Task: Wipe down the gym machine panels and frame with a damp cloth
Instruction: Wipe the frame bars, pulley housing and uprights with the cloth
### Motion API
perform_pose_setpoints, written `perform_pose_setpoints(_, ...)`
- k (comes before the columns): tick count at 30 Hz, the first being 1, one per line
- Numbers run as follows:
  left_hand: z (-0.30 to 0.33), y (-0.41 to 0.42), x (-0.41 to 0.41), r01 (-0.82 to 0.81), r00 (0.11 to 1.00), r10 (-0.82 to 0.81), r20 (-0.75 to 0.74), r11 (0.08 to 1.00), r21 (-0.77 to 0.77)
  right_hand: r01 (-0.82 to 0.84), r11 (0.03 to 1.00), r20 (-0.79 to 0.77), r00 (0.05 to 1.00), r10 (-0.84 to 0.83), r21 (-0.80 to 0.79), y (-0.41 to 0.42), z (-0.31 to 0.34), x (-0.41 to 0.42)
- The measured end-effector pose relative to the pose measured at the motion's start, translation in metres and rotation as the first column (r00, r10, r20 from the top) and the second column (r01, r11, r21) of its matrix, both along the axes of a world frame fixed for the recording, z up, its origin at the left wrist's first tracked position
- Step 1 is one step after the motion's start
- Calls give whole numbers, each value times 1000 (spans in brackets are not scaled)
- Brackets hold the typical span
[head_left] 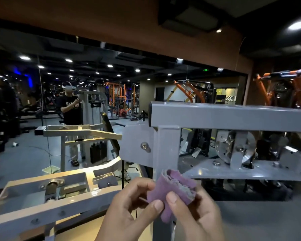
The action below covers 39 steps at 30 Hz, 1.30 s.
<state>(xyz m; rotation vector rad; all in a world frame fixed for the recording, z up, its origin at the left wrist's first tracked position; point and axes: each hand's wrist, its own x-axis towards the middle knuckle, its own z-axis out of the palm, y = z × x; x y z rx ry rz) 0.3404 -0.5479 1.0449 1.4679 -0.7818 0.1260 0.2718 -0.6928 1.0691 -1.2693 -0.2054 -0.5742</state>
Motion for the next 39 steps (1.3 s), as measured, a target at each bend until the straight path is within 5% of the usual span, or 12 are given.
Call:
perform_pose_setpoints(4,32,0,7,-118,975,103,196,991,69,55,995,153,987,-41,-88,-19,34,-2)
perform_pose_setpoints(11,90,11,37,-354,825,360,435,930,-98,388,823,272,916,-295,-415,-57,70,-9)
perform_pose_setpoints(13,102,6,45,-397,787,416,455,907,-142,512,709,368,855,-366,-484,-61,76,-8)
perform_pose_setpoints(18,107,-11,56,-359,806,394,441,919,-165,814,223,711,578,-400,-537,-65,90,6)
perform_pose_setpoints(21,102,-14,58,-337,828,388,404,921,-193,875,98,784,469,-407,-473,-68,97,18)
perform_pose_setpoints(32,97,-10,70,-237,904,291,314,951,-197,874,181,744,481,-465,-452,-42,95,63)
perform_pose_setpoints(39,96,-12,71,-203,923,259,285,956,-211,876,143,801,479,-359,-460,-23,97,67)
